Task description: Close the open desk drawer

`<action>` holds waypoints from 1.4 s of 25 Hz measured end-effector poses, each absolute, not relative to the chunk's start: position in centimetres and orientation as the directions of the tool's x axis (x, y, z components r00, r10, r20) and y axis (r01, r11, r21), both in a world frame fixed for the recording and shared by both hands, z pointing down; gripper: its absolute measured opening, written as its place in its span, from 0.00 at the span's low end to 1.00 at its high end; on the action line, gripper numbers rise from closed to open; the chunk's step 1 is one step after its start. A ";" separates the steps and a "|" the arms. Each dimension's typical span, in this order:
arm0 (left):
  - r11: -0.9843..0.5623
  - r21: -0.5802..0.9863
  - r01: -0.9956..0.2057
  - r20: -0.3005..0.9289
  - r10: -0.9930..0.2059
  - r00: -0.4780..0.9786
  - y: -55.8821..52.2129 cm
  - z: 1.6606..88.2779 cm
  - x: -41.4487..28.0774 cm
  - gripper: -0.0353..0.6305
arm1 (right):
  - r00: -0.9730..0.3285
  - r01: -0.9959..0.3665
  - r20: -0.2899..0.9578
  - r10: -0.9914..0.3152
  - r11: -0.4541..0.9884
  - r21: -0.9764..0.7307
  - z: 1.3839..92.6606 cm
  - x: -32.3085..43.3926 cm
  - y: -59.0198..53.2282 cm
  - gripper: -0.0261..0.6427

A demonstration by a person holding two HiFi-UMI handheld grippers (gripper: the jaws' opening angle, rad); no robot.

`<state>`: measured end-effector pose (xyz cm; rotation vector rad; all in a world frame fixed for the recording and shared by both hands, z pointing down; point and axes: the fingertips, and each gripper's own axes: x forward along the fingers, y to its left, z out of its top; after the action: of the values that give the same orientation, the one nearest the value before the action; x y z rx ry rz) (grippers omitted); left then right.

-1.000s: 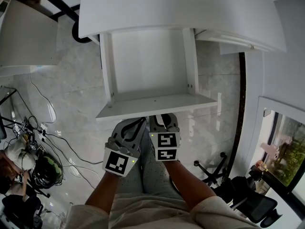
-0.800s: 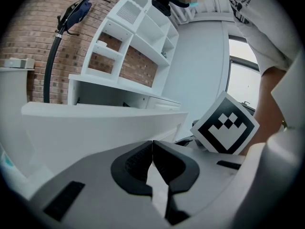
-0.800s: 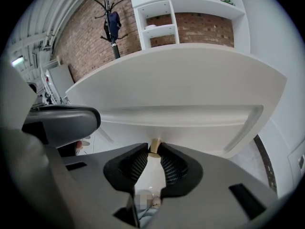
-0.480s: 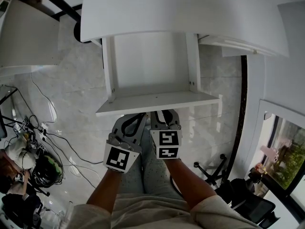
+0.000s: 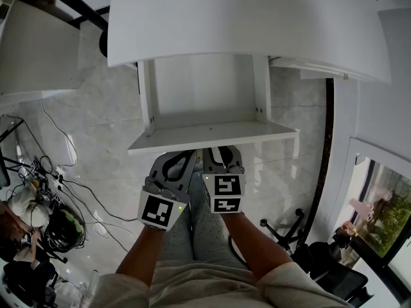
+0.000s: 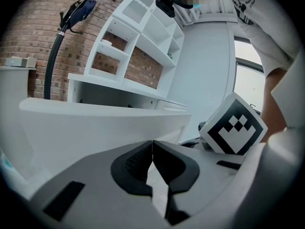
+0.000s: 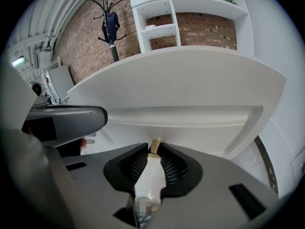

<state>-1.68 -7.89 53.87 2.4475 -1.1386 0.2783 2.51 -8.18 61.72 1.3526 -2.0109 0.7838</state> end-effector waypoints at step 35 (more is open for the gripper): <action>-0.546 0.318 -0.775 0.323 -0.706 0.630 -15.7 53.5 -3.6 0.08 | -0.280 -0.951 0.740 -0.611 0.284 -0.126 61.6 1.6 -15.7 0.19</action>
<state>-3.64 -15.70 53.47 2.4225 -1.1701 0.2168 1.62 -15.73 61.65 1.3948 -1.9866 0.7722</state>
